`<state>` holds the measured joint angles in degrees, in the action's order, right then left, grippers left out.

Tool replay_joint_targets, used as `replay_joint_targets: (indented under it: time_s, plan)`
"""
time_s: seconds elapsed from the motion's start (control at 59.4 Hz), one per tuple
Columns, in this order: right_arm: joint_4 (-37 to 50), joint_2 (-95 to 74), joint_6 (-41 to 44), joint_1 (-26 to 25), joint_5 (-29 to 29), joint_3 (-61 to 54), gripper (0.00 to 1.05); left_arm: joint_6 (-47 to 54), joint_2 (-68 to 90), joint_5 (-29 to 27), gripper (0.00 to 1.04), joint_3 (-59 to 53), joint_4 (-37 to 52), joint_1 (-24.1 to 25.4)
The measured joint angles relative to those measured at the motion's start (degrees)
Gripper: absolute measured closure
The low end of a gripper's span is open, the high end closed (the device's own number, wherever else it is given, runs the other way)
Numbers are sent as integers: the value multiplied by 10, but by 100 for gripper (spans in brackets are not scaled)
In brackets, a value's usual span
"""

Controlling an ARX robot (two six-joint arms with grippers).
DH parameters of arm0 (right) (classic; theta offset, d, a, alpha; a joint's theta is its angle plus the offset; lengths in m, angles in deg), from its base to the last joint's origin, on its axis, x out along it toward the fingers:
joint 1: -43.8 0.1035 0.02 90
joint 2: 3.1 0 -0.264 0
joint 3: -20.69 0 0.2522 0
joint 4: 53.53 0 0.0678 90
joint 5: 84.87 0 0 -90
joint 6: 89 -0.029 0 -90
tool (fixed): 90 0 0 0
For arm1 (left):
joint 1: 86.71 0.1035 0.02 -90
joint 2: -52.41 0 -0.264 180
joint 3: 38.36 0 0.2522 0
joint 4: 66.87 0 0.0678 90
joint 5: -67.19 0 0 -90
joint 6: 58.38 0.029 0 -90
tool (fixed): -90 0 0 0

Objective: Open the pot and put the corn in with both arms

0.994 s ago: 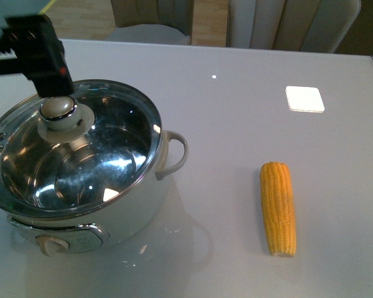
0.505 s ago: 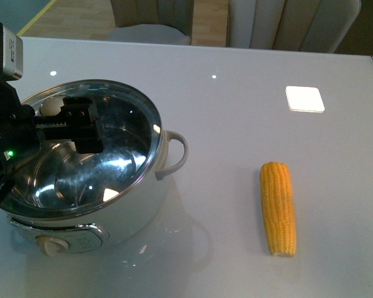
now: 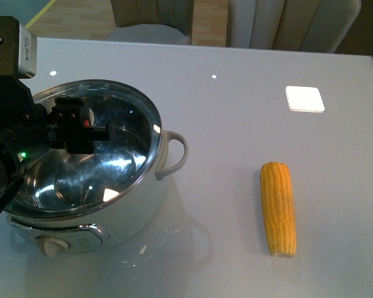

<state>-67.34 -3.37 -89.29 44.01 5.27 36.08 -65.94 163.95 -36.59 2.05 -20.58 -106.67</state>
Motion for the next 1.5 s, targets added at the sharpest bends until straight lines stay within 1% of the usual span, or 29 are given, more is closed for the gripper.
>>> replay_joint_targets:
  time_s: [0.135,0.185,0.253,0.337,0.404,0.438,0.556,0.589,0.691,0.808,0.893,0.977,1.061,1.347,1.499]
  plan:
    - [0,0,0,0,0,0,9,5,-68,9,59,0,-54,7]
    - [0,0,0,0,0,0,9,8,-119,19,59,2,-78,19]
    - [0,0,0,0,0,0,9,14,-180,32,60,10,-104,45]
    - [0,0,0,0,0,0,9,23,-217,49,60,13,-115,75]
    - [0,0,0,0,0,0,9,31,-239,67,60,13,-118,108]
    - [0,0,0,0,0,0,9,38,-248,83,60,13,-118,134]
    - [0,0,0,0,0,0,9,75,-247,155,60,-2,-81,268]
    - [0,0,0,0,0,0,9,86,-233,180,60,-8,-60,313]
    - [0,0,0,0,0,0,9,112,-162,231,60,-15,10,424]
    - [0,0,0,0,0,0,9,131,-80,253,60,-15,73,498]
    - [0,0,0,0,0,0,9,144,-14,264,60,-15,122,533]
    - [0,0,0,0,0,0,9,153,54,277,60,-10,164,553]
    - [0,0,0,0,0,0,9,156,108,281,60,-2,189,558]
    - [0,0,0,0,0,0,9,154,185,273,60,6,193,555]
    - [0,0,0,0,0,0,9,150,244,262,60,45,193,548]
